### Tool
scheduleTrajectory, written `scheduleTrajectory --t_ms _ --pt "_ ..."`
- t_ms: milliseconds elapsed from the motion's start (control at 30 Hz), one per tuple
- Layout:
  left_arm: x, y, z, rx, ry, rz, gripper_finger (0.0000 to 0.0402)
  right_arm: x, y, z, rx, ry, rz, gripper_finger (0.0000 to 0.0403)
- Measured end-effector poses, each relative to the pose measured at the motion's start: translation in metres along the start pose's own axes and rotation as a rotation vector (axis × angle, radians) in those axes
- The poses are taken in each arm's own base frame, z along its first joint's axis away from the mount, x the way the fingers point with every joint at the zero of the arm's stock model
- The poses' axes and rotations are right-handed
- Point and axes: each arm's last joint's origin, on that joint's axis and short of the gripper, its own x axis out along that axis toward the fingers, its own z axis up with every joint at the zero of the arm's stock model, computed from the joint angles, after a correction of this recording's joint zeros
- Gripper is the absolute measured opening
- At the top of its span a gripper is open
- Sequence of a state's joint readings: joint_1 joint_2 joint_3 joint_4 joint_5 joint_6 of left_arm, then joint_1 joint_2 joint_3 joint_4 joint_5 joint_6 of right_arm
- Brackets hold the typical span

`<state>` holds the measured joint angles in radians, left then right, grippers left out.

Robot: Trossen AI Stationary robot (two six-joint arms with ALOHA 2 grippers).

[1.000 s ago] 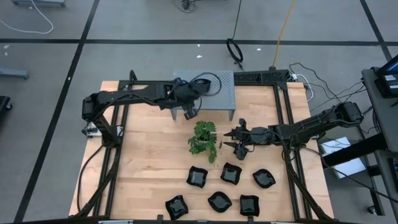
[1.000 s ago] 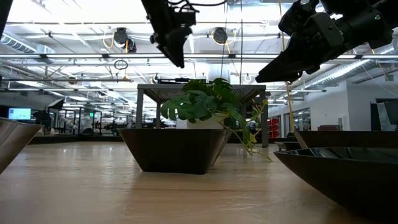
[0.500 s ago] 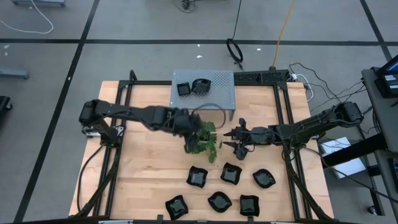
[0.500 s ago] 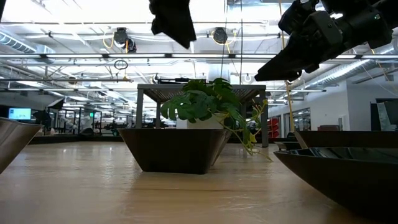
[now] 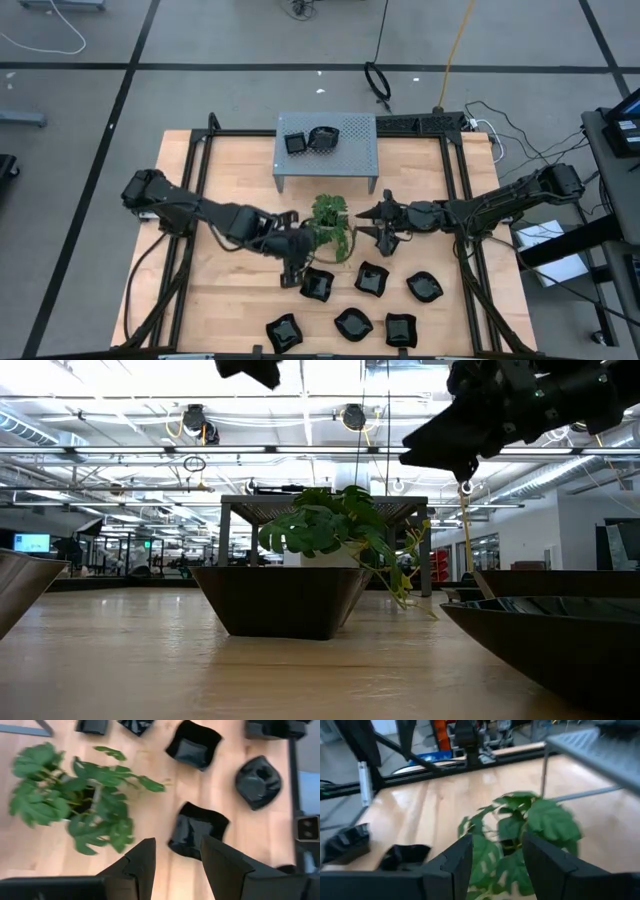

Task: Pick & Place Mini shaped plates
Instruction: Stack the leaf shaped plate on top of the other black leaf shaped plate on the shelf

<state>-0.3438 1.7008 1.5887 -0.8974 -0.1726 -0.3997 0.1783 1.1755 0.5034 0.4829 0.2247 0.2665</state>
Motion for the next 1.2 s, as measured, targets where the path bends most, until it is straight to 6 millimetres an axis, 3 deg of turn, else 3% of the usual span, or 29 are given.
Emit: scheduleTrajectory --t_ms 267,500,767,1200 --pt "-0.005 -0.023 -0.01 0.037 -0.004 -0.023 0.0159 -0.011 -0.001 -0.01 -0.016 0.234 0.087 0.0157" --pt "-0.005 -0.024 -0.01 0.037 -0.023 -0.006 0.0159 -0.041 -0.007 -0.009 0.036 0.653 -0.075 0.0157" --pt "-0.005 -0.023 -0.009 0.036 -0.031 0.013 0.0159 -0.071 -0.018 -0.036 0.043 1.099 -0.307 0.0157" --pt "-0.003 -0.016 -0.006 0.045 -0.032 0.027 0.0159 -0.064 -0.023 -0.057 -0.233 1.246 -0.375 0.0157"
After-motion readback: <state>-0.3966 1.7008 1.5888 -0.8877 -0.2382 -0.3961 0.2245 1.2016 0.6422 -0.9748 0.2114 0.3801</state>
